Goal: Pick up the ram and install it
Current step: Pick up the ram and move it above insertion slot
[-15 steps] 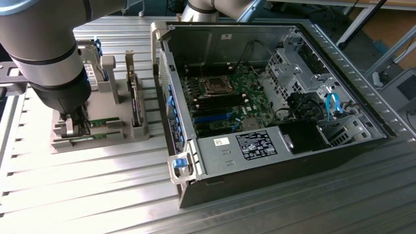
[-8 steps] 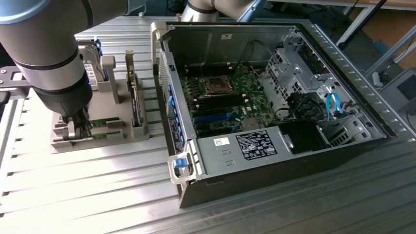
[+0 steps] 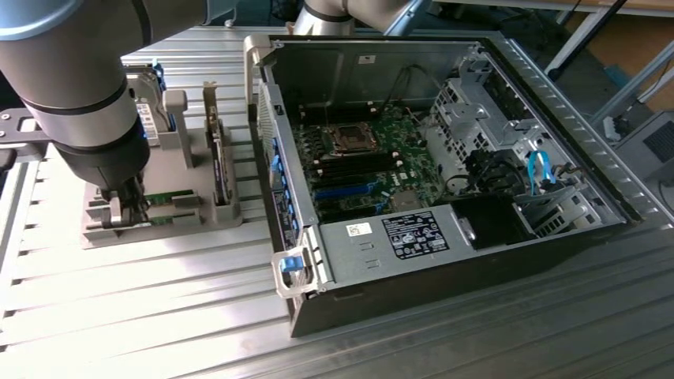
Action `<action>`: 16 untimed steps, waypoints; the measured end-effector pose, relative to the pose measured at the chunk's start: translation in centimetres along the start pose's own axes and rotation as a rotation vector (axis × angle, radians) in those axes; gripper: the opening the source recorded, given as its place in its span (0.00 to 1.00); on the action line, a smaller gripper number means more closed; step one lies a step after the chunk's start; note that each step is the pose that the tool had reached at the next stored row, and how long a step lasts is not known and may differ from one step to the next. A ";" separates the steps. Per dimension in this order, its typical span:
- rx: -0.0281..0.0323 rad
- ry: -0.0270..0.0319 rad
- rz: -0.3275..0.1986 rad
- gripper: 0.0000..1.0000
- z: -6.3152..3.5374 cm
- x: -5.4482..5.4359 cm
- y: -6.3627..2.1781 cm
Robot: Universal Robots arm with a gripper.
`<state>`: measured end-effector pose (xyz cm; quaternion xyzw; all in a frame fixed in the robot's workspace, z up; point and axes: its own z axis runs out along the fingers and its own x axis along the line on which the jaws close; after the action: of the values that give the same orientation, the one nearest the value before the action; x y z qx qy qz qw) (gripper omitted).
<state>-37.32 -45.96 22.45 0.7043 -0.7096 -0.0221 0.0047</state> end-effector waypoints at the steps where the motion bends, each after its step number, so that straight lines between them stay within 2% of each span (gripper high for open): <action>1: 0.0001 -0.0001 0.000 0.24 0.00 0.0 -0.04; 14: 0.0000 0.0000 0.000 0.24 -0.06 0.0 -1.76; 16: 0.0000 -0.0001 0.000 0.24 -0.06 0.0 -1.81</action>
<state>-35.50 -45.96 22.45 0.7043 -0.7096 -0.0221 0.0047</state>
